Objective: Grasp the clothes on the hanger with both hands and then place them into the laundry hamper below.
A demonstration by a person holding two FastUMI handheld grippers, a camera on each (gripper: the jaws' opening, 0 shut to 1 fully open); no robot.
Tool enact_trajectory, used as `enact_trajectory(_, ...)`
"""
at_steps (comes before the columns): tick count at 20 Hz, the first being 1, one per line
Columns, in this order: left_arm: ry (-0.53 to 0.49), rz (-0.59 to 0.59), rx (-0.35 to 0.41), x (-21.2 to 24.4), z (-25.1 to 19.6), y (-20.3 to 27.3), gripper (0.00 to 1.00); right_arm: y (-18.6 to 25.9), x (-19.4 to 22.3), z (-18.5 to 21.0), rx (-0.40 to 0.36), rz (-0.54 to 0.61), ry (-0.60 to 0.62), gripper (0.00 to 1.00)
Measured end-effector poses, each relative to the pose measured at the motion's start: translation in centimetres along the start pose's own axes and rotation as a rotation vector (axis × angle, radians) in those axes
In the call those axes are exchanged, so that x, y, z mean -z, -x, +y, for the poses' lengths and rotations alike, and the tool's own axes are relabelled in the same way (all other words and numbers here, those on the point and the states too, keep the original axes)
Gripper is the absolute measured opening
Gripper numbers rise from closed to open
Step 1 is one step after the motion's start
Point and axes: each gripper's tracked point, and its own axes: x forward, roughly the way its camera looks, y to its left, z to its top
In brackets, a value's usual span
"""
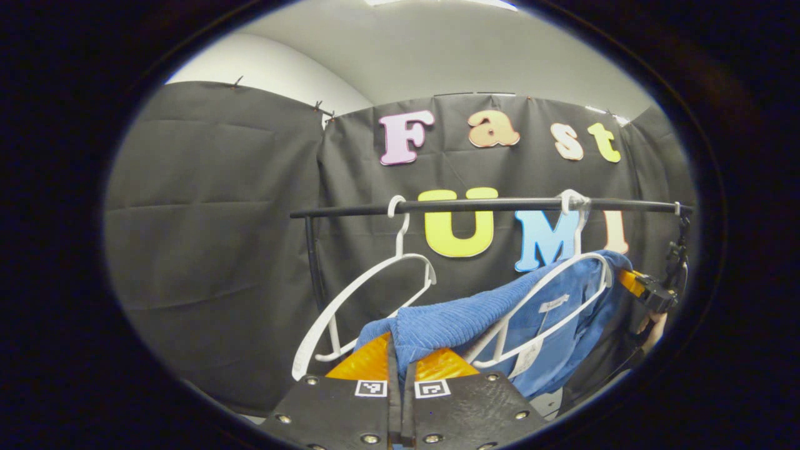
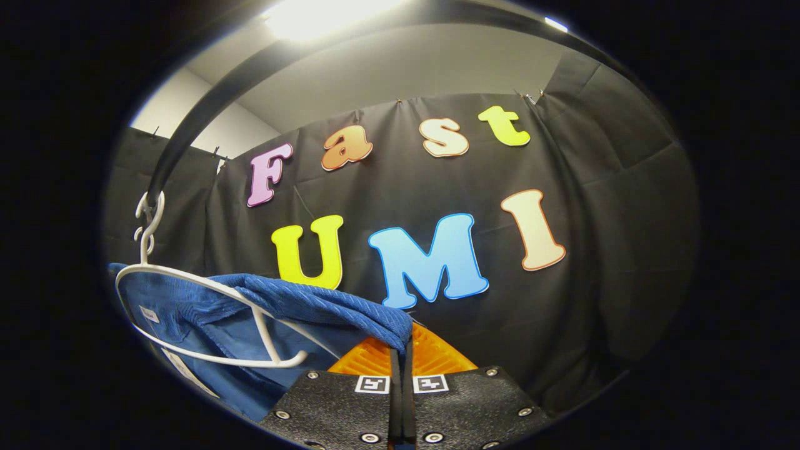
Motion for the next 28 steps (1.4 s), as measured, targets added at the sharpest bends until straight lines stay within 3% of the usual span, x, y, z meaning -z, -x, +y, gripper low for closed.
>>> enact_trajectory(3,0.007,0.018,0.024,0.4,0.9,-1.7,0.02,-1.3,0.0,-0.2,0.008,-0.03,0.027,0.0)
enact_trajectory(7,0.055,0.106,0.09,4.0,0.2,-2.4,0.0,-1.7,2.5,-0.8,0.026,0.048,0.027,0.0)
enact_trajectory(10,0.145,0.136,0.122,5.6,0.3,-2.9,0.02,-2.0,4.3,-1.6,0.015,0.09,0.023,0.0)
enact_trajectory(16,0.162,0.214,0.115,10.9,-1.8,-3.3,0.01,-0.5,7.2,-2.8,0.052,0.158,0.023,0.0)
enact_trajectory(21,0.187,0.258,0.095,15.3,-2.3,-0.4,0.02,4.5,9.2,-3.4,0.069,0.208,0.017,0.0)
enact_trajectory(28,0.18,0.244,0.13,16.4,-1.8,4.8,0.02,11.5,8.7,-4.3,0.097,0.219,0.054,0.0)
